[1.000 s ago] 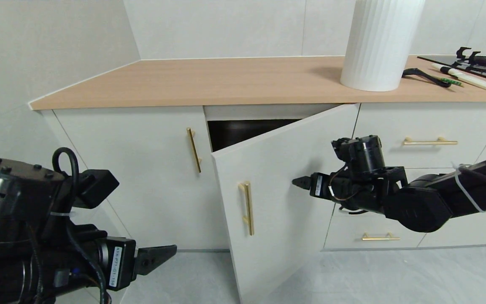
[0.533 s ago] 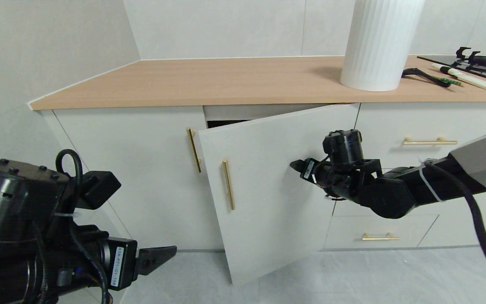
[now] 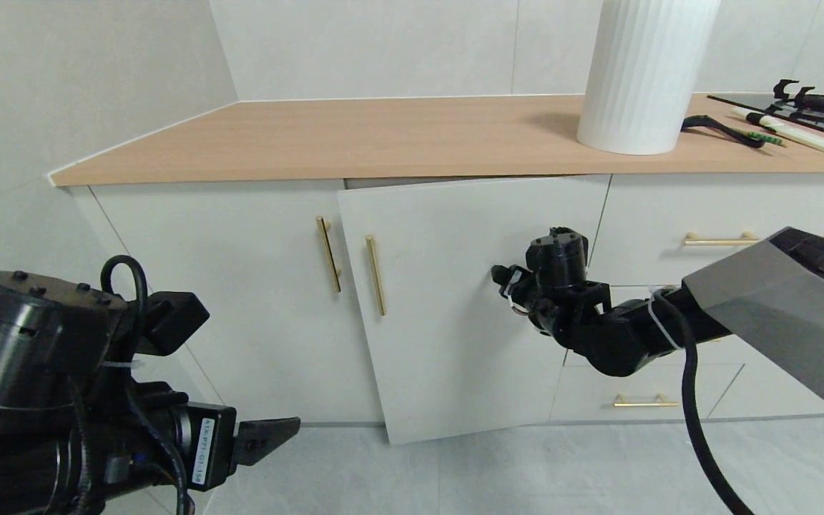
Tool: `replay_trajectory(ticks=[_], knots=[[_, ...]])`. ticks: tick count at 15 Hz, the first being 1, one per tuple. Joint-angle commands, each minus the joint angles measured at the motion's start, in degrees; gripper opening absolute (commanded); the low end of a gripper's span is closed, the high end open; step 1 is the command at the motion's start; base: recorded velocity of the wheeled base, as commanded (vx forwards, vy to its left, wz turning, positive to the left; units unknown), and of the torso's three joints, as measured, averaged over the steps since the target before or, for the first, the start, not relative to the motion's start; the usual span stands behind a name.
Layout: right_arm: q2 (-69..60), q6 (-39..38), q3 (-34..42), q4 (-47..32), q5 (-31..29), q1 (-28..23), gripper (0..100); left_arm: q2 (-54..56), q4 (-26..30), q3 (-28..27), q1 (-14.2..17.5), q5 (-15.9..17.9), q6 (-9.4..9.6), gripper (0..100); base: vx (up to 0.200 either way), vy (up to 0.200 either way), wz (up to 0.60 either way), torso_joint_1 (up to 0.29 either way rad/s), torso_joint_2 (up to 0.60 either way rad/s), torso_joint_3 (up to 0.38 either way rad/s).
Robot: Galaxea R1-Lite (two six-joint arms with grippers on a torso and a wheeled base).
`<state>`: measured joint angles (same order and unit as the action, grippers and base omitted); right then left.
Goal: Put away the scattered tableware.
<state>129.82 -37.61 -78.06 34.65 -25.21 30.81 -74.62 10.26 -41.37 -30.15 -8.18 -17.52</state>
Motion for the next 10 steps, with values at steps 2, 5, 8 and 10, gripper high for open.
replay_trajectory(ticks=[2, 5, 8, 10], knots=[[1.6, 0.0, -1.2, 0.0, -0.7, -0.5, 100, -0.4, 0.0, -0.1, 0.1, -0.1, -0.06, 100, 0.000, 0.000, 0.00, 0.000, 0.00, 0.000], [3.1, 0.2, -3.4, 0.0, -3.9, -0.5, 100, -1.0, 0.0, -0.2, 0.6, -0.3, -0.24, 100, 0.000, 0.000, 0.00, 0.000, 0.00, 0.000], [5.0, 0.4, -5.8, 0.0, -6.6, -1.3, 100, -1.1, 0.0, -0.1, 0.6, -0.3, -0.32, 100, 0.000, 0.000, 0.00, 0.000, 0.00, 0.000], [6.1, 1.5, -7.2, 0.0, -8.6, -1.7, 100, -1.5, 0.0, -0.1, 0.6, -0.3, -0.32, 100, 0.000, 0.000, 0.00, 0.000, 0.00, 0.000]])
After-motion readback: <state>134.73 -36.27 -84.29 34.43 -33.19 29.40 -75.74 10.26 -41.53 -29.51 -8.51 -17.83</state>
